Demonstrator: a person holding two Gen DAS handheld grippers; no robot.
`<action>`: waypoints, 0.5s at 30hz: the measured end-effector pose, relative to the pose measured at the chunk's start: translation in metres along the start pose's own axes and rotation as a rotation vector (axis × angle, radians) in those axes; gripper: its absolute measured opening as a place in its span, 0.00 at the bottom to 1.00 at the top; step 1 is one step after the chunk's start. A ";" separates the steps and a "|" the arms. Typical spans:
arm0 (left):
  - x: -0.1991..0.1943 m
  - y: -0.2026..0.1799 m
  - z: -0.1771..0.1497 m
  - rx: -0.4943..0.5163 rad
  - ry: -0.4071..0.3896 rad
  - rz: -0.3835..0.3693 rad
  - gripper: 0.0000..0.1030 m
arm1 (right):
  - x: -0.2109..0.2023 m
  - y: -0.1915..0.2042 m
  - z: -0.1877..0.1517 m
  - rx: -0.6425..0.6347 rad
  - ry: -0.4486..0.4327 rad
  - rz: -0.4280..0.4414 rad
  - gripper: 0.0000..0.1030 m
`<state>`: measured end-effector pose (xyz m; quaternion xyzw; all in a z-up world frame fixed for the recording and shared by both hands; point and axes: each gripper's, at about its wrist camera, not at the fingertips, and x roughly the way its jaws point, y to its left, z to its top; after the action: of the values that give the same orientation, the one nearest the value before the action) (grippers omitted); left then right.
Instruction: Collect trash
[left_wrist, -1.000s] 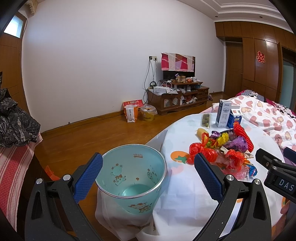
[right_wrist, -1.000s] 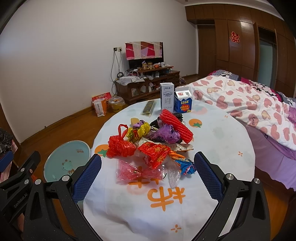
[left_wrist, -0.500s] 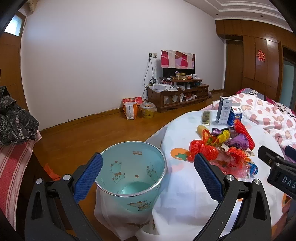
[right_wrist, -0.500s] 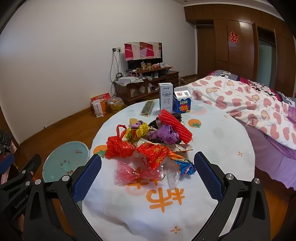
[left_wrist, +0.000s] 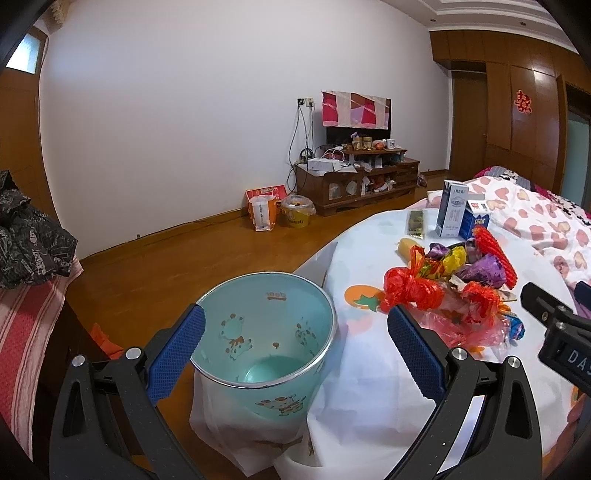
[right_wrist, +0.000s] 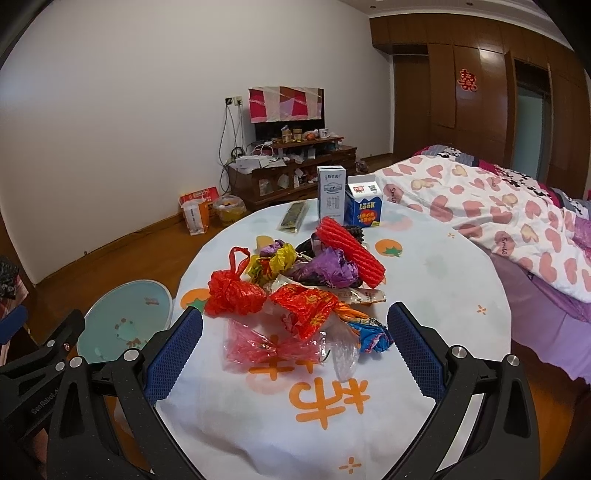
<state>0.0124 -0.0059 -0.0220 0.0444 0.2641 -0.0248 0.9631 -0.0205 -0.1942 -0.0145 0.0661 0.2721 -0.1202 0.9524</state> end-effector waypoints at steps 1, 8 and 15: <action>0.002 -0.001 -0.001 0.005 0.003 0.003 0.94 | 0.000 -0.001 -0.001 0.004 -0.006 -0.001 0.96; 0.023 -0.004 -0.008 0.001 0.060 0.010 0.94 | 0.015 -0.026 -0.005 0.057 0.006 -0.018 0.96; 0.049 -0.018 -0.023 0.041 0.116 -0.063 0.94 | 0.042 -0.067 -0.023 0.077 0.092 -0.064 0.95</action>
<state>0.0411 -0.0231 -0.0683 0.0573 0.3200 -0.0580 0.9439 -0.0154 -0.2622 -0.0600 0.0997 0.3126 -0.1578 0.9314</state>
